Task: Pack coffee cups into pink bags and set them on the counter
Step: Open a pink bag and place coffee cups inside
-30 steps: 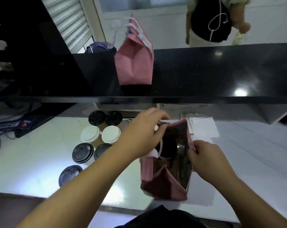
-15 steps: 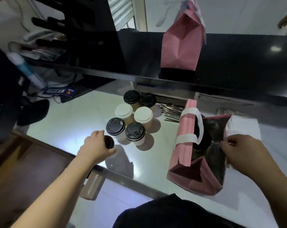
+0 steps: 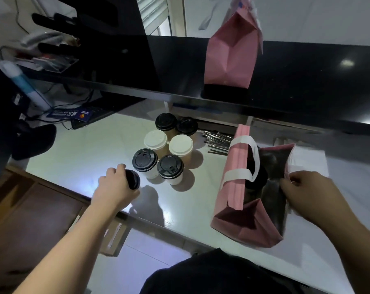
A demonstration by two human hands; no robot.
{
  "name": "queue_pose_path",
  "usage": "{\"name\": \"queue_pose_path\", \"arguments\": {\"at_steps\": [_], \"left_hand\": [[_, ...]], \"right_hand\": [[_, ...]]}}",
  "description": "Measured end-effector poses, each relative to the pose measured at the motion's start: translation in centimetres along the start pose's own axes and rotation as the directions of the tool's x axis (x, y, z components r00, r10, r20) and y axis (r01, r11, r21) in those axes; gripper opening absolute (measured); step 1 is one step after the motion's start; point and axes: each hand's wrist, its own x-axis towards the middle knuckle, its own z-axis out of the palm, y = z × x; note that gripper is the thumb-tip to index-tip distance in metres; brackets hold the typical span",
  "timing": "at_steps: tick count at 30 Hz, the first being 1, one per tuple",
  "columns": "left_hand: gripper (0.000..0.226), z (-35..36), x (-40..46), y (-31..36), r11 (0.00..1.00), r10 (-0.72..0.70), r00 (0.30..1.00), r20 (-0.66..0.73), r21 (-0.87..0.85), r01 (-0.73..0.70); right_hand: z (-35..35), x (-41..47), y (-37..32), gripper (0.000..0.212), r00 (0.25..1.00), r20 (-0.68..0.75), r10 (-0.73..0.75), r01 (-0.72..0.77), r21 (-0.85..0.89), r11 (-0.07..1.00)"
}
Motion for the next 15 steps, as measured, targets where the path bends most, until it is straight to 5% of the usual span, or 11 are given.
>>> {"name": "queue_pose_path", "arguments": {"at_steps": [5, 8, 11, 15], "left_hand": [[0.085, -6.8, -2.8, 3.4, 0.991, 0.132, 0.963, -0.233, 0.009, -0.134], [0.086, -11.0, -5.5, 7.6, 0.936, 0.308, 0.865, -0.396, -0.038, -0.350], [0.086, -13.6, -8.6, 12.5, 0.808, 0.505, 0.731, -0.459, -0.046, -0.588], [0.087, -13.9, -11.0, 19.0, 0.553, 0.767, 0.550, -0.330, -0.095, -0.828]], "right_hand": [[-0.2, -0.3, -0.1, 0.040, 1.000, 0.004, -0.012, 0.012, 0.015, 1.000], [-0.5, -0.8, -0.1, 0.039, 1.000, 0.000, -0.005, 0.005, 0.039, 0.999], [-0.6, -1.1, 0.0, 0.036, 0.999, 0.025, -0.028, 0.027, 0.043, 0.999], [-0.9, -1.6, 0.3, 0.027, 0.999, 0.013, -0.039, 0.038, 0.076, 0.996]]}}
